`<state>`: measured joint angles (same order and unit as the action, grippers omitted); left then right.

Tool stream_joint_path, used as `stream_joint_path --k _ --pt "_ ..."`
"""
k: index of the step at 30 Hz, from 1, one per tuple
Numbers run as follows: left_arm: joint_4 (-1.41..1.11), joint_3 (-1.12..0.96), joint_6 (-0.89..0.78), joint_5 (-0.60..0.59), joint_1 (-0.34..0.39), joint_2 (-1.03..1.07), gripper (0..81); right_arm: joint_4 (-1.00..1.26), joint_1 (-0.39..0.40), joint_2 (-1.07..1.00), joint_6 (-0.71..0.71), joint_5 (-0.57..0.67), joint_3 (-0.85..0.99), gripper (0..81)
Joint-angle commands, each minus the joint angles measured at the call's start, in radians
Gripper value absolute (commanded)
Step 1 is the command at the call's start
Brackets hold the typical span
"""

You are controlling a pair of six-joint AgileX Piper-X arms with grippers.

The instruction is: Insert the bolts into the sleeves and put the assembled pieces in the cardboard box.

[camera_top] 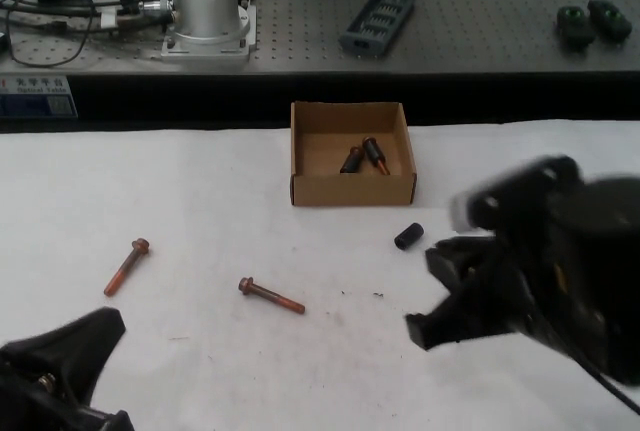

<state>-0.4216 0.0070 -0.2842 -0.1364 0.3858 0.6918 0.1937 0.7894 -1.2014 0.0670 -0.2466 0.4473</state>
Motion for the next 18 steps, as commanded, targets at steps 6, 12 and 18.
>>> stream_joint_path --k 6,12,18 --pt "0.321 -0.21 -0.055 -0.109 -0.002 0.064 0.6 0.237 0.004 0.04 -0.001 0.017 -0.083 7.1" --pt "0.33 -0.334 -0.087 -0.19 -0.002 0.206 0.6 0.229 0.004 0.04 -0.027 0.017 -0.084 7.1" --pt "0.352 -0.469 -0.044 -0.211 -0.002 0.421 2.2 0.216 0.004 0.04 -0.043 0.017 -0.085 7.1"
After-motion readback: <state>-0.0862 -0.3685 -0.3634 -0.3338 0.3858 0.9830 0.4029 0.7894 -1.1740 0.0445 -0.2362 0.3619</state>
